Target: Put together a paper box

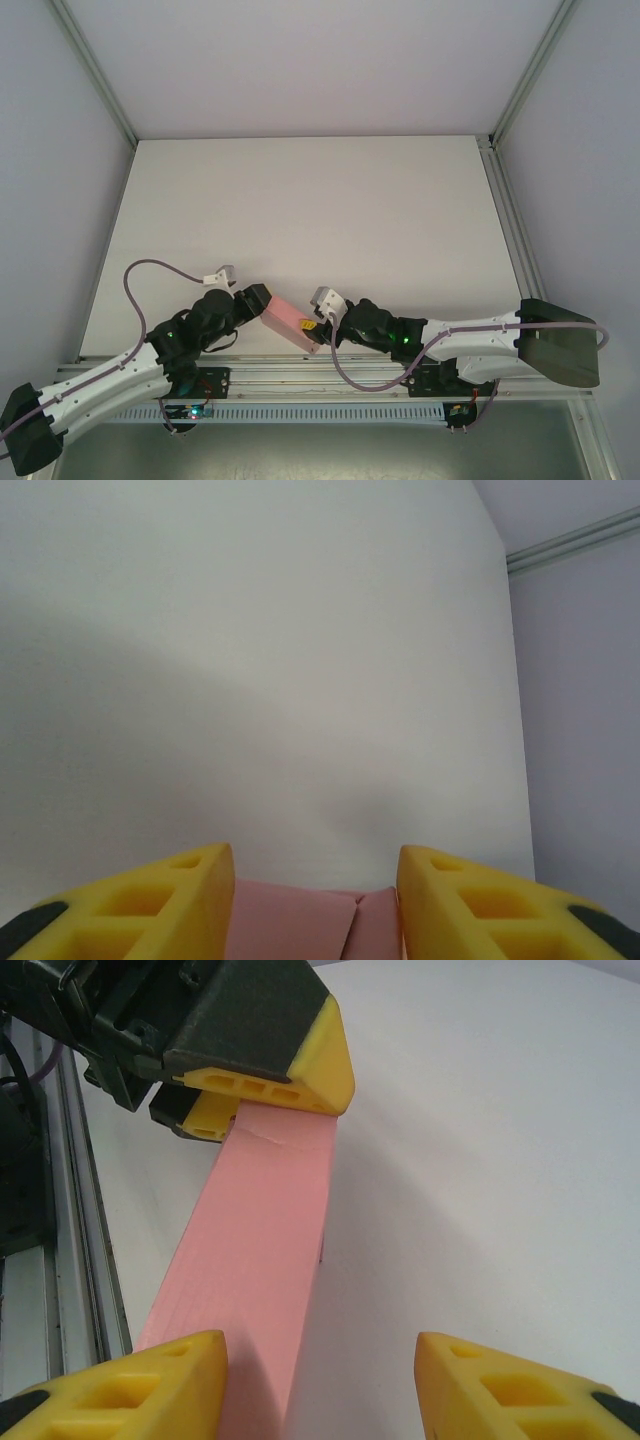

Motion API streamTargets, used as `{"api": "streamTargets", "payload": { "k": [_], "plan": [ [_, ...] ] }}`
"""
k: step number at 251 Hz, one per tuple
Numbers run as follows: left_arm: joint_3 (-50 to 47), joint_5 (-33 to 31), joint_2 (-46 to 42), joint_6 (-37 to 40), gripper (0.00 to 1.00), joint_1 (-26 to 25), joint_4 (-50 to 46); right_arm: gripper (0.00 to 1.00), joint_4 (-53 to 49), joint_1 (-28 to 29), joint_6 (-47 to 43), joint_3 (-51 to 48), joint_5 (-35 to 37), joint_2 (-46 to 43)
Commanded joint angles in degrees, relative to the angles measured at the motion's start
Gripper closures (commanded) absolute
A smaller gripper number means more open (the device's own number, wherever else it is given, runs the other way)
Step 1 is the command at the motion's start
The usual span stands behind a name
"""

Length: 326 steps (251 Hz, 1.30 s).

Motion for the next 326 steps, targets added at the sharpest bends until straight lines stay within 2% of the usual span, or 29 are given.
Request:
{"api": "streamTargets", "payload": {
  "k": [1, 27, 59, 79, 97, 151, 172, 215, 245, 279, 308, 326],
  "plan": [
    [-1.18, 1.08, 0.40, 0.27, 0.62, -0.30, -2.04, 0.48, -16.93, 0.80, -2.66, -3.63, 2.01, 3.66],
    [-3.43, 0.58, -0.39, -1.27, 0.82, -0.26, -1.16, 0.48, -17.04, 0.78, -2.45, -3.68, 2.33, 3.61],
    [-6.62, 1.16, -1.30, -4.14, 0.88, -0.34, 0.42, 0.48, -16.93, 0.79, -2.29, -3.78, 2.55, 3.17],
    [-7.82, 1.69, -1.89, -4.43, 0.96, -0.36, 0.05, 0.48, -16.92, 0.71, -2.18, -3.91, 2.85, 2.98],
    [-8.39, 2.17, -1.97, -3.17, 0.98, -0.39, -0.70, 0.48, -16.97, 0.70, -2.18, -3.80, 2.89, 3.16],
    [-8.16, 4.76, -1.28, 2.51, 0.99, -0.32, -6.27, 0.48, -17.11, 0.70, -1.94, -3.62, 3.45, 3.17],
    [-7.48, 6.10, -0.67, 4.05, 0.90, -0.48, -11.16, 0.48, -17.33, 0.70, -2.00, -3.53, 3.58, 2.99],
    [-7.00, 7.15, 0.96, 5.29, 0.83, -0.47, -16.77, 0.48, -17.40, 0.70, -1.93, -3.50, 3.84, 3.00],
    [-5.99, 7.31, 2.89, 5.50, 0.82, -0.69, -20.27, 0.48, -17.47, 0.70, -2.05, -3.43, 4.05, 2.99],
    [-7.00, 6.89, 5.36, 6.03, 0.82, -1.12, -19.81, 0.48, -17.44, 0.70, -2.38, -3.16, 4.30, 3.28],
    [-5.95, 6.25, 7.44, 7.47, 0.75, -1.28, -19.75, 0.48, -17.53, 0.61, -2.31, -3.08, 4.30, 3.34],
    [-4.68, 5.98, 9.20, 8.50, 0.77, -1.48, -19.56, 0.48, -17.52, 0.52, -2.44, -3.08, 4.15, 3.27]
  ]
}}
